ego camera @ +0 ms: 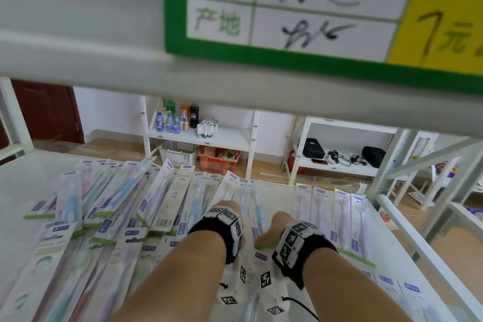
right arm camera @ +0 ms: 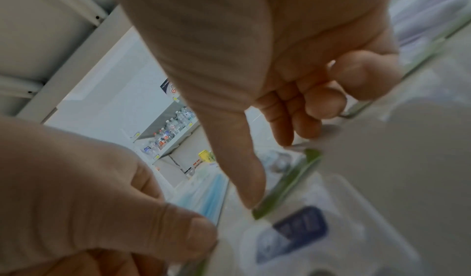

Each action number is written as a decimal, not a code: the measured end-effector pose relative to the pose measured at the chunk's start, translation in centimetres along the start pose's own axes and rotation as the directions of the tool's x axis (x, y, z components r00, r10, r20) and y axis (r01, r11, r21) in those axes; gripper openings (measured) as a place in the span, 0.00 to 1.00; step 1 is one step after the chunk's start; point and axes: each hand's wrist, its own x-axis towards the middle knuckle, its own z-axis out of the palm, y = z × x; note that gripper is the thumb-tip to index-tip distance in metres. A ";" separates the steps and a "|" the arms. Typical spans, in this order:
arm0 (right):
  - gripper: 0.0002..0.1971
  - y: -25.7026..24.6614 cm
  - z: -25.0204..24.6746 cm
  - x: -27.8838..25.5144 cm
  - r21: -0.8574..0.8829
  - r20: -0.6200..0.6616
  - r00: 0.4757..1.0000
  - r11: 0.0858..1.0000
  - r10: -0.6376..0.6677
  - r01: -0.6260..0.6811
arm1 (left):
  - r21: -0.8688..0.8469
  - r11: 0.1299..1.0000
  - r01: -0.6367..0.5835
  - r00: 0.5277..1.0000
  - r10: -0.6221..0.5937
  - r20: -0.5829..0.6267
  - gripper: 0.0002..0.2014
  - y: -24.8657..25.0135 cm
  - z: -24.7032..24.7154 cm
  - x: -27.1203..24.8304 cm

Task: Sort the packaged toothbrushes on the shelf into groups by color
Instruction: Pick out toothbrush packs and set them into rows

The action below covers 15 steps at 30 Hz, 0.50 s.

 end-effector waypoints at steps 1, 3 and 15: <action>0.22 0.0 -0.1 -0.1 -0.011 0.004 1.000 1.000 0.004 -0.004 | 0.008 1.000 -0.008 1.000 0.008 0.012 0.29 -0.1 -0.1 -0.1; 0.22 0.2 -0.3 -0.2 -0.030 0.002 1.000 0.999 0.018 -0.018 | 0.032 0.999 -0.021 0.999 0.020 0.031 0.21 -0.3 -0.3 -0.2; 0.18 2.5 -1.4 -2.2 0.226 -0.103 0.995 0.974 0.012 0.012 | 0.139 0.985 -0.103 0.993 0.094 0.067 0.10 0.7 -1.4 -3.3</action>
